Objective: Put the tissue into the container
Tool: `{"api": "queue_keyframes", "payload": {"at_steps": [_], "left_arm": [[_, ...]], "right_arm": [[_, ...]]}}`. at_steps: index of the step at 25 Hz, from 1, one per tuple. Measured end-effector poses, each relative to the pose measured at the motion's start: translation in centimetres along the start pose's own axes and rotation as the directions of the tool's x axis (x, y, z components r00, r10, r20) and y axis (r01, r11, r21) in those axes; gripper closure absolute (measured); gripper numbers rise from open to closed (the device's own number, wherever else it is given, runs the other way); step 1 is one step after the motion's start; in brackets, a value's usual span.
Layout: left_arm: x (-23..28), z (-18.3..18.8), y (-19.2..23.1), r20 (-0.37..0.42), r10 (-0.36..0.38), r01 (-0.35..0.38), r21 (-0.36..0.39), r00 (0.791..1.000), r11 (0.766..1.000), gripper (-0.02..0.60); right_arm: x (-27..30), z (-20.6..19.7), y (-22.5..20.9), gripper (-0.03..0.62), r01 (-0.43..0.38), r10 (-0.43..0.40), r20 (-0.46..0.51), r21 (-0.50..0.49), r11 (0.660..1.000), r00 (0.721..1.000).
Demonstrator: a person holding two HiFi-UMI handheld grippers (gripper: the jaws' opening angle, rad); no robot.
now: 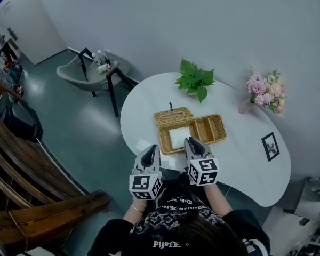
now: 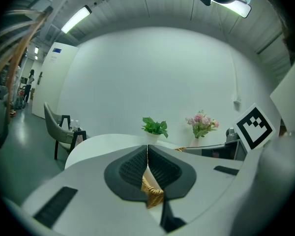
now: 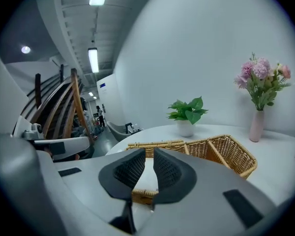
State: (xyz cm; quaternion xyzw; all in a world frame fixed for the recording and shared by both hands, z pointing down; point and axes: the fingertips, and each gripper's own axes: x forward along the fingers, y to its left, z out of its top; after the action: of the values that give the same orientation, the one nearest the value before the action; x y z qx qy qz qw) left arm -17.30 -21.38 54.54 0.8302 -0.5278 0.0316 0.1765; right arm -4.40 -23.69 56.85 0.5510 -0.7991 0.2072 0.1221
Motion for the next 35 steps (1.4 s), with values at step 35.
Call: {"api": "queue_keyframes", "payload": {"at_steps": [35], "left_arm": [[0.5,0.6,1.3,-0.012,0.038,-0.037,0.044,0.999,0.998,0.555]], "right_arm": [[0.9,1.4,1.7,0.571,0.0,0.001,0.01,-0.18,0.984,1.0]]}}
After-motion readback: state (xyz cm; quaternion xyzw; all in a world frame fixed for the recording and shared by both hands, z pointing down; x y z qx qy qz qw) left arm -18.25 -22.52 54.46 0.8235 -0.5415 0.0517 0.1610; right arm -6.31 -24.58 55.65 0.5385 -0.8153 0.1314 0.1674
